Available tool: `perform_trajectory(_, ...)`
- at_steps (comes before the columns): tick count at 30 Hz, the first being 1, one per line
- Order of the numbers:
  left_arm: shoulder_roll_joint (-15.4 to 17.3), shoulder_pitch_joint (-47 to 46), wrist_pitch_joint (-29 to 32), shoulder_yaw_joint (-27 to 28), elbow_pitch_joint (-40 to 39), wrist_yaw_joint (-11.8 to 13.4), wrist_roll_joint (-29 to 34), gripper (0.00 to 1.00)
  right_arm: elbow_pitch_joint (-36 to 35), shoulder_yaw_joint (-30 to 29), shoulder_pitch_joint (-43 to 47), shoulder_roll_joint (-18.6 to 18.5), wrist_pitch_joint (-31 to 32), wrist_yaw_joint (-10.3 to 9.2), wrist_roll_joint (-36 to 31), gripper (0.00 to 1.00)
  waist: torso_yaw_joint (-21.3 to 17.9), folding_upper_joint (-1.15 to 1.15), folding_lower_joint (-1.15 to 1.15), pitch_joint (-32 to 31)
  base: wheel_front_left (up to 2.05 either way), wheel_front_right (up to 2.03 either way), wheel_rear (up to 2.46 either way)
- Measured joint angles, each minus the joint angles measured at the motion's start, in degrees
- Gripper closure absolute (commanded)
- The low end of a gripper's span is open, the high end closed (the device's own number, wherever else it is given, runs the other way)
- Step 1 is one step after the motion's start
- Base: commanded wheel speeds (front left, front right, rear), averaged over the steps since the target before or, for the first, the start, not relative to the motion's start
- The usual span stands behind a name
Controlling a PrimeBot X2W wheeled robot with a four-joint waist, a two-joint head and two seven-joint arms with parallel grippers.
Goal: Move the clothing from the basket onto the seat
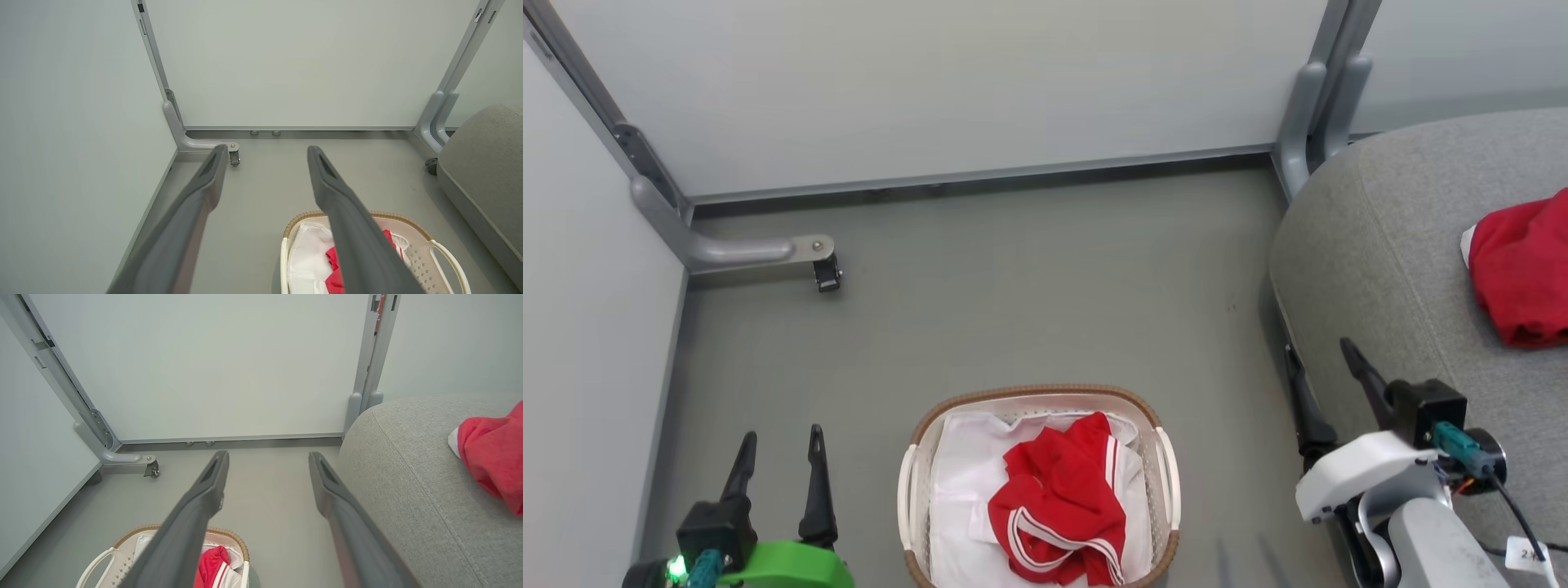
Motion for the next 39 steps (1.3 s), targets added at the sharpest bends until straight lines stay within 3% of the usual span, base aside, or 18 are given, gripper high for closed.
perform_trajectory(9,-0.03,2.77,0.00,-1.97,-0.54,0.57,-1.77,0.00,0.18,0.22,1.90,0.53,0.00,0.00,-0.11,0.00,-0.62,0.00,0.00,-1.77,0.00,0.00,0.00)
perform_trajectory(17,-0.04,2.04,0.00,-4.39,0.08,0.37,-2.21,0.00,-0.59,0.35,0.54,0.52,0.00,0.00,-0.19,0.00,-1.20,0.00,0.00,0.38,0.00,0.00,0.00)
perform_trajectory(39,-0.14,-13.32,0.00,-16.11,10.91,-1.12,-1.78,0.00,-5.58,4.30,-11.39,-0.77,0.00,0.00,0.40,0.00,-5.64,0.00,0.00,16.72,0.00,0.00,0.00)
